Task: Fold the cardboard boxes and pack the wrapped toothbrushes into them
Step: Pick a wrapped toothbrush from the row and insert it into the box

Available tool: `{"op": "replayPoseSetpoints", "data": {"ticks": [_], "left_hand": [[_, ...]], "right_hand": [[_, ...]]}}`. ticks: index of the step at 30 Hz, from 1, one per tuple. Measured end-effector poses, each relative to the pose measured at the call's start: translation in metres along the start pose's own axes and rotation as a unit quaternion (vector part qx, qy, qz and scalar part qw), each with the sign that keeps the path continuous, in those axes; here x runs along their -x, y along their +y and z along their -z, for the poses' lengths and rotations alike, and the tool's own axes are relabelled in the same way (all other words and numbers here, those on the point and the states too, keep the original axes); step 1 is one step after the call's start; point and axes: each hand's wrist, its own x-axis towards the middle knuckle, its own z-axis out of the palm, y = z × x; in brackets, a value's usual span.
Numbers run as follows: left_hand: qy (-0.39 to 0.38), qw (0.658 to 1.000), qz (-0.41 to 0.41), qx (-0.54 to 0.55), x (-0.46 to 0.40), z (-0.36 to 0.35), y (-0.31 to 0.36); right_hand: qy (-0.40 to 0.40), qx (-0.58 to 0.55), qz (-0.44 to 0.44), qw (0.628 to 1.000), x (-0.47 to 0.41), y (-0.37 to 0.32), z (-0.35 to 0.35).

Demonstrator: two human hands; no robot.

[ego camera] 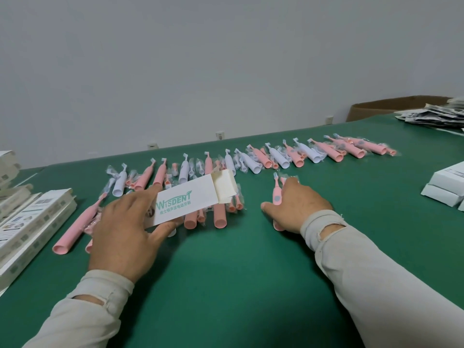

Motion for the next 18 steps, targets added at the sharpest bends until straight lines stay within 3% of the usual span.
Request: {"op": "replayPoseSetpoints", "data": {"ticks": [5,7,8,10,11,13,18], "left_hand": [[-0.005,1.0,-0.004,-0.001,0.001,-0.003,-0.001],[0.0,1.0,-0.006,0.003,0.0,-0.004,-0.004],[0.003,1.0,-0.006,0.004,0.001,-0.004,-0.005],[0.007,1.0,-0.006,0.001,0.001,-0.004,-0.004],[0.009,1.0,-0.006,-0.001,0.001,-0.005,-0.004],[0.01,1.0,0.0,0.001,0.002,-0.006,-0.002],[0.01,1.0,0.005,0.011,0.003,-0.004,-0.003]], "right_hand": [[0.025,-0.025,0.005,0.999,-0.001,-0.009,0.002],[0.053,-0.169,0.035,0.984,0.003,-0.01,0.009],[0.055,-0.295,0.059,0.952,0.007,-0.012,0.012],[0.027,-0.538,0.119,0.834,0.019,-0.017,0.018],[0.013,-0.605,0.147,0.783,0.025,-0.021,0.018],[0.005,-0.656,0.181,0.733,0.034,-0.028,0.017],[0.047,-0.64,0.171,0.748,0.041,-0.034,0.01]]}}
